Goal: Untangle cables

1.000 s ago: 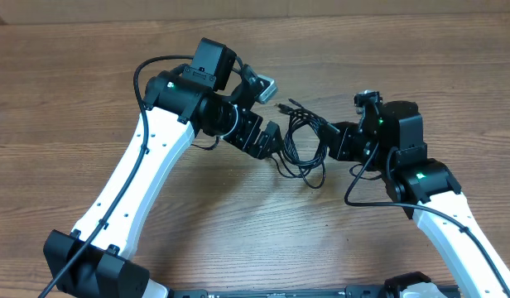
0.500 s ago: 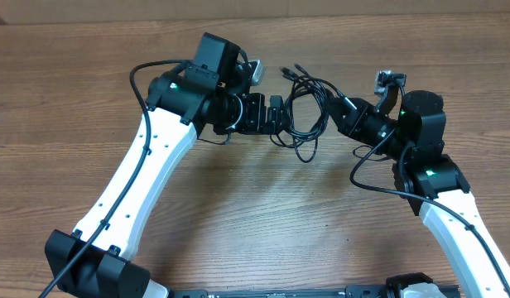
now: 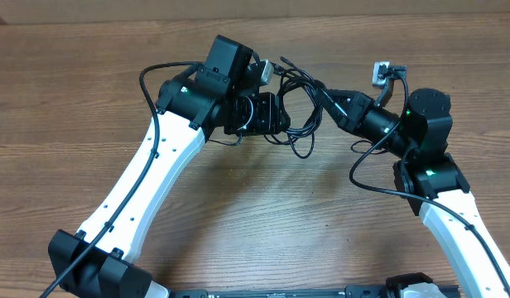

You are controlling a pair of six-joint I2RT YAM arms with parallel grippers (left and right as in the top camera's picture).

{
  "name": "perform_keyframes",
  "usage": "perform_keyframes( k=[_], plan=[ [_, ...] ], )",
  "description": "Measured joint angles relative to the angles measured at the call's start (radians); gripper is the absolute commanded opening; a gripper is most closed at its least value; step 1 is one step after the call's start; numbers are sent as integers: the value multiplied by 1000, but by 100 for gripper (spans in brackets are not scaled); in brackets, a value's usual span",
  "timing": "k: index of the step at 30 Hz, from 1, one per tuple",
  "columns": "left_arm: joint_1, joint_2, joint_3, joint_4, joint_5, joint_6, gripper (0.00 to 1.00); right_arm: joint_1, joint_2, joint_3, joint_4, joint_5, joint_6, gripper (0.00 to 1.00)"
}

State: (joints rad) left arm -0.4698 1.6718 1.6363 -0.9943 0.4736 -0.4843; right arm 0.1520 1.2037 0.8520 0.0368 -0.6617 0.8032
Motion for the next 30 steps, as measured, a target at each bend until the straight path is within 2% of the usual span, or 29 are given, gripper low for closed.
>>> perform_keyframes(
  k=[1,3,10,12,19,25,30],
  plan=[
    [0,0,0,1,0,0,55,0,0,0,0,-4,4,4],
    [0,0,0,2,0,-10,55,0,0,0,0,-8,12,4],
    [-7,0,0,34,-11,-38,19,-2,0,0,3,-13,44,4],
    [-10,0,0,44,-19,-41,4,-6,0,0,4,-12,49,4],
    [-15,0,0,58,-48,-54,4,-8,0,0,-13,-15,58,4],
    [-15,0,0,52,-71,20,4,-8,0,0,-62,-15,39,4],
    [-34,0,0,29,-174,64,4,-5,0,0,-135,-24,-13,4]
  ],
)
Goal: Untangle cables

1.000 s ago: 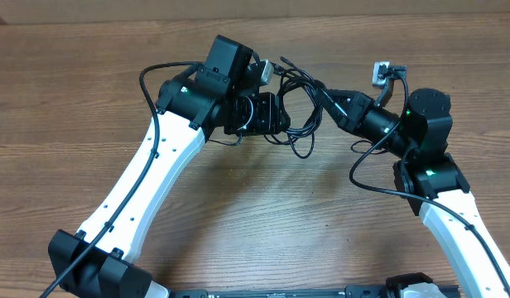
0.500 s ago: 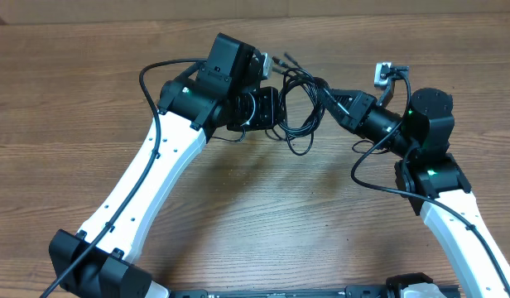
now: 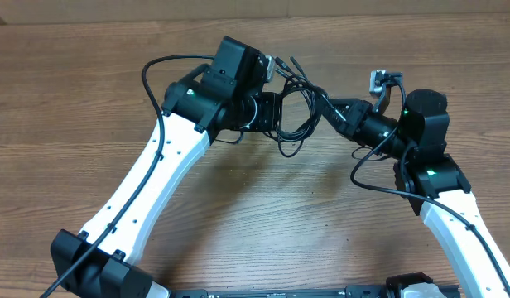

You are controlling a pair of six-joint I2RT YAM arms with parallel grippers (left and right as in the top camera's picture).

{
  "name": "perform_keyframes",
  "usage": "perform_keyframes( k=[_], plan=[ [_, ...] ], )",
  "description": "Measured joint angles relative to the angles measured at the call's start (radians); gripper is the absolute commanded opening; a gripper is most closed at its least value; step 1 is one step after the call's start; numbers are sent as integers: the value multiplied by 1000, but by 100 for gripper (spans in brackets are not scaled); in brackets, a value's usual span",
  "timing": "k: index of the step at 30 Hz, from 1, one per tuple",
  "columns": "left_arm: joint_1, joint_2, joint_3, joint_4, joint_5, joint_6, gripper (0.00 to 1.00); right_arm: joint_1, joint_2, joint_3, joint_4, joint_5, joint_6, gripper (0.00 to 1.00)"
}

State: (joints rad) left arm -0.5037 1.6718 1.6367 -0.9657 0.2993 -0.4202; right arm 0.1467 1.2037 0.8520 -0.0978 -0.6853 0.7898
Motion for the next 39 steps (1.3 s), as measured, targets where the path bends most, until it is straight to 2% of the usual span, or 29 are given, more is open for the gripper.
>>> perform_keyframes(
  k=[13,32,36,39],
  plan=[
    [-32,0,0,-14,-161,36,4,8,0,0,-237,-11,-174,4],
    [-51,0,0,-71,-353,14,4,13,0,3,-335,-14,-270,4],
    [45,0,0,-76,-485,-2,4,5,0,3,-408,37,-318,4],
    [81,0,0,-85,-527,-7,4,5,1,3,-440,100,-335,4]
  ],
)
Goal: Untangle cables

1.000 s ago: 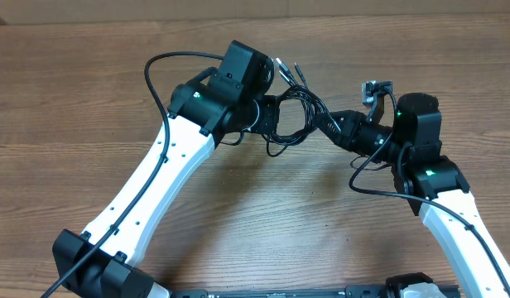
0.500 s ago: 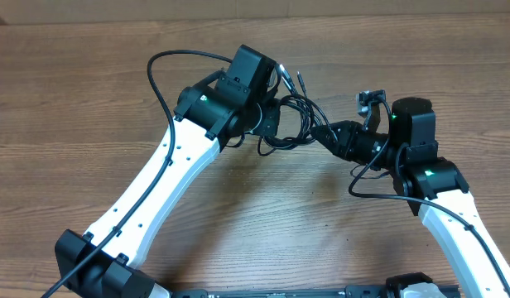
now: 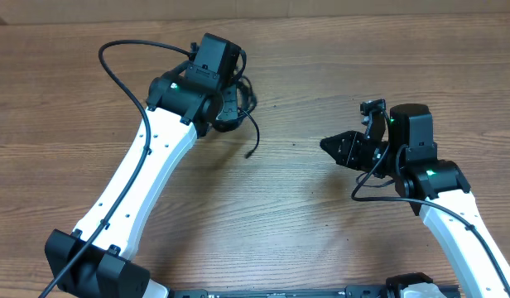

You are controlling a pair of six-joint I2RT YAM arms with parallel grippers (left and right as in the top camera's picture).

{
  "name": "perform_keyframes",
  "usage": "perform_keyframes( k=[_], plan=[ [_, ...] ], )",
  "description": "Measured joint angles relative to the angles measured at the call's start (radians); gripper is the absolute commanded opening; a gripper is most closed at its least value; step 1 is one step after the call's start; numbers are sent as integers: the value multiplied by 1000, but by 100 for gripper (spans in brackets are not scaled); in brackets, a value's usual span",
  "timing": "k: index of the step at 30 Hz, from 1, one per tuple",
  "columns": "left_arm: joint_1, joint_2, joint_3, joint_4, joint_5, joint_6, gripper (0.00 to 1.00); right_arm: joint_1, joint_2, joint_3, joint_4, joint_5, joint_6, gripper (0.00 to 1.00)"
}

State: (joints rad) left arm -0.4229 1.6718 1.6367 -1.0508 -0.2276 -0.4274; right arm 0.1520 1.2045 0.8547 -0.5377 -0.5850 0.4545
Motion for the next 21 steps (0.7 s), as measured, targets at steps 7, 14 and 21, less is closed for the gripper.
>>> perform_keyframes(
  k=[7,14,21],
  plan=[
    [-3,0,0,-3,21,0,4,0,0,0,6,47,-8,24],
    [-3,0,0,40,171,6,4,0,0,0,63,36,160,48],
    [-3,0,0,117,383,19,4,0,0,0,134,-39,328,50]
  ],
)
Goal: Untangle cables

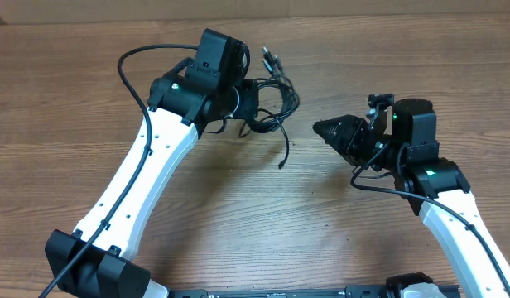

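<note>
A tangle of black cables hangs at the tip of my left gripper, which is shut on the bundle near the far middle of the table. Two plug ends stick out behind the bundle. One loose end trails toward the front. My right gripper points left at the bundle from a short way off and touches no cable. Its fingers come to a point from above, so how far apart they stand is hidden.
The wooden table runs under both arms. My left arm's own black cable loops up behind its wrist. My right arm's cable hangs in a loop beside its forearm.
My left gripper has moved right with the bundle, and the cables now spread out more, plug ends showing. My right gripper has moved up and left, closer to the bundle.
At first both grippers met at the tangle in the far middle, the bundle strung between them. A second later they stood the same. Then my left gripper held the bundle far left and my right stood apart, without cable. Now the two are nearer again.
</note>
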You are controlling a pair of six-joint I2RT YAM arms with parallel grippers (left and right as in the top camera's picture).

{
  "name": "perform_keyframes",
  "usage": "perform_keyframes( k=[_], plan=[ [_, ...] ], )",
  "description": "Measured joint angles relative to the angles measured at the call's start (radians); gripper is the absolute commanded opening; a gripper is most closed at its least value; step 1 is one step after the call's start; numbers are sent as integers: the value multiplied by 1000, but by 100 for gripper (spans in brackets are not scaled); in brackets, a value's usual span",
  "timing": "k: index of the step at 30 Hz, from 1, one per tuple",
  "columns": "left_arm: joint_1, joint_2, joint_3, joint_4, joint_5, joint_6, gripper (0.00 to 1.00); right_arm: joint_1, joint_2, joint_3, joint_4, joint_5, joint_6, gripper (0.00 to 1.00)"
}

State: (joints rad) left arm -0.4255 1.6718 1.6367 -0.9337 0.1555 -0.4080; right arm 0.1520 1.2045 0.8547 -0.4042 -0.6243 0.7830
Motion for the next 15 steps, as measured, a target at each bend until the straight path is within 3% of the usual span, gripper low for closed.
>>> perform_keyframes(
  k=[15],
  plan=[
    [-104,0,0,62,61,43,4,0,0,0,48,-41,101,49]
  ],
)
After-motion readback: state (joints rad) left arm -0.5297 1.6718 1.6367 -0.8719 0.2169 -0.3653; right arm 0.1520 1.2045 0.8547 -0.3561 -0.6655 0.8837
